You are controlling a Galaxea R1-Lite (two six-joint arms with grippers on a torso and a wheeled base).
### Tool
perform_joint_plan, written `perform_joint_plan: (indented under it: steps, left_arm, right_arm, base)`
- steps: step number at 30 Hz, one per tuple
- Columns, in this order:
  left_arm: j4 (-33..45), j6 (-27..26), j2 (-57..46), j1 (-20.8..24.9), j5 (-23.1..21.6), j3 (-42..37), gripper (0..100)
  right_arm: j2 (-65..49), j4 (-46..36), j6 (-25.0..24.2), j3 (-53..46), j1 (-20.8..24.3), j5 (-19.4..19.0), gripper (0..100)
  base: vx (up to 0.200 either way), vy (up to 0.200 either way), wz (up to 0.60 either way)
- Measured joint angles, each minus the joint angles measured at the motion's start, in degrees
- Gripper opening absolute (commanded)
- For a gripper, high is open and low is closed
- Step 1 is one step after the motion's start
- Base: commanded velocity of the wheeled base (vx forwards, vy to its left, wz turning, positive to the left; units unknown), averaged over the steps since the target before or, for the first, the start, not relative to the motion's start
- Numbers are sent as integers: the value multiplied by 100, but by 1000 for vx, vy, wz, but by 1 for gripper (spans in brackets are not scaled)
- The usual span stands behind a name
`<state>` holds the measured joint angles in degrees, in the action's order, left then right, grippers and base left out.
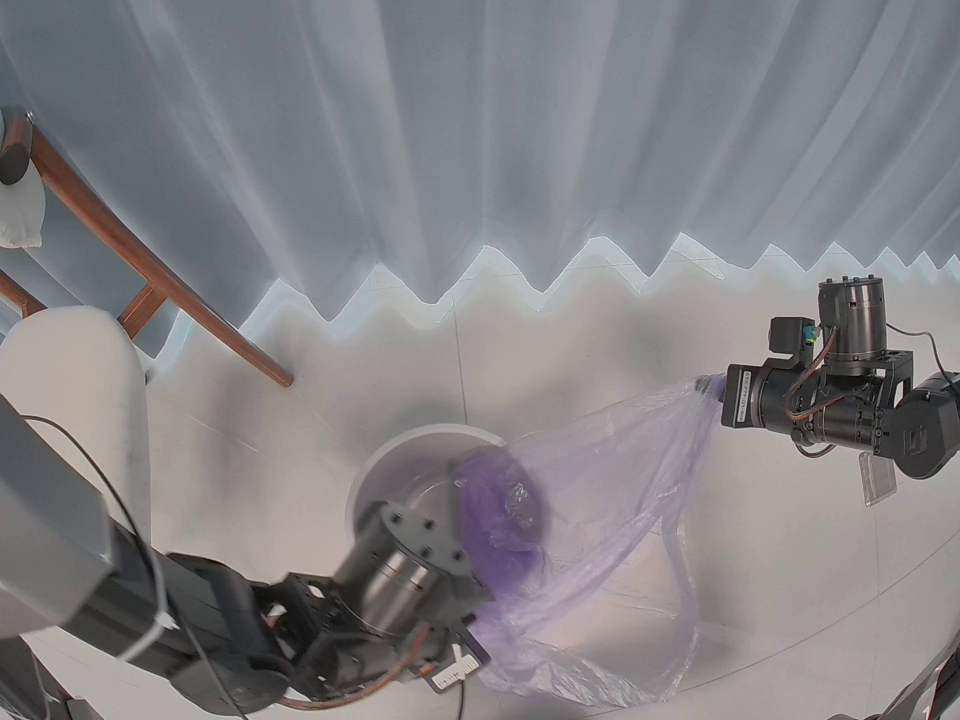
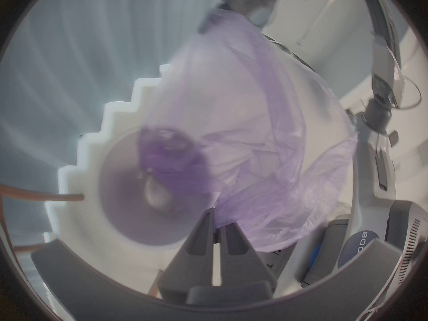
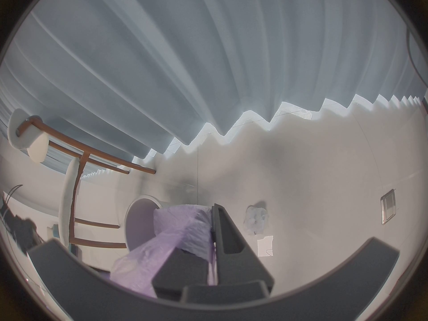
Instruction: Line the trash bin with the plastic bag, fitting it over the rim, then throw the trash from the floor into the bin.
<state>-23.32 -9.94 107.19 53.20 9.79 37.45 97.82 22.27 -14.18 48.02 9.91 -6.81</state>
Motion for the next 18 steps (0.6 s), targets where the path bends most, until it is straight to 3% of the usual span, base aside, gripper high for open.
perform_joint_plan:
  steps: [5,11,18]
  left_arm:
    - [-7,59,-822,-734,-115,-276,0]
    - [-141,628,-1712,-1161,-756,-482,0]
    - [-1332,1025,-2222,-1346,-1206,-1159,0]
  right_arm:
    - [-49,0,6,-10,-2,-88,0]
    - [-311,-74,11,-76,133,-416,0]
    - [-684,-150,12,-533,511,-467,0]
  base:
    - [0,0,0]
    - [0,0,0]
    - [0,0,0]
